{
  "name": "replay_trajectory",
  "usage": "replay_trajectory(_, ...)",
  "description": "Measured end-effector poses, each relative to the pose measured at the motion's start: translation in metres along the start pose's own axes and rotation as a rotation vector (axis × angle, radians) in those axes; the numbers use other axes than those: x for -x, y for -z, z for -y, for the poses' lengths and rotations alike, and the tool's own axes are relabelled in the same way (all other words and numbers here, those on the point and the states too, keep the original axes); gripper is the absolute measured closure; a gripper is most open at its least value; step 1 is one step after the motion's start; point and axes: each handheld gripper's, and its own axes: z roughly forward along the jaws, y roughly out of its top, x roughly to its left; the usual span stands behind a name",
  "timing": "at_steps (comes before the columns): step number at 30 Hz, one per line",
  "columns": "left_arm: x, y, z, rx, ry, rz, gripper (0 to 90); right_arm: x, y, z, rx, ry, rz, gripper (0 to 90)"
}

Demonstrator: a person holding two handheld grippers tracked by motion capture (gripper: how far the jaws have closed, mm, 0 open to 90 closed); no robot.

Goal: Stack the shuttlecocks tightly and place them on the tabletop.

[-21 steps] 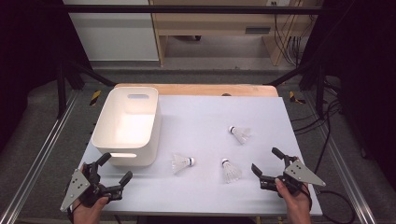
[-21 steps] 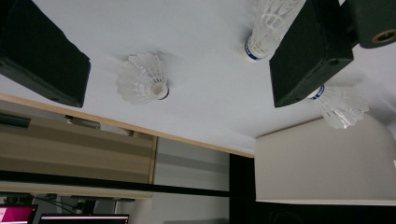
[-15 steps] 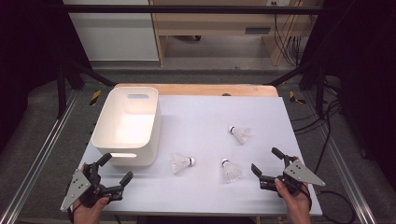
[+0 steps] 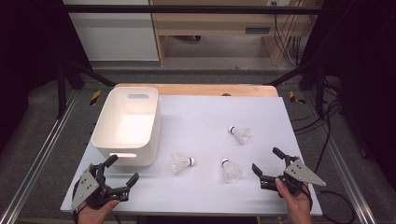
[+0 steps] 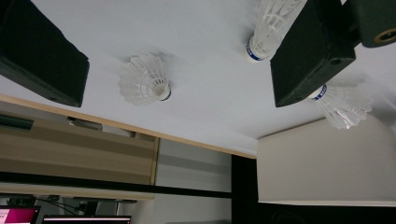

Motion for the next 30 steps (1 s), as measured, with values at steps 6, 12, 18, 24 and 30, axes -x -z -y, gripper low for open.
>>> replay_trajectory(6,0.013,-0.009,0.0,-0.022,0.003,0.049,4.5,-0.001,-0.002,0.0,-0.011,0.009,-0.002,4.4)
replay_trajectory(12,0.025,-0.022,0.001,-0.051,0.014,0.071,4.4,-0.001,-0.002,0.001,-0.017,0.008,0.003,4.2)
replay_trajectory(18,0.037,-0.038,0.004,-0.108,-0.002,0.104,4.7,-0.002,-0.003,0.001,-0.027,0.008,0.004,4.2)
replay_trajectory(24,0.047,-0.055,0.007,-0.132,-0.014,0.141,5.0,-0.002,-0.003,0.002,-0.03,0.01,0.007,4.2)
replay_trajectory(30,0.059,-0.075,0.012,-0.189,-0.016,0.156,6.4,-0.001,-0.003,0.002,-0.04,0.009,0.015,4.2)
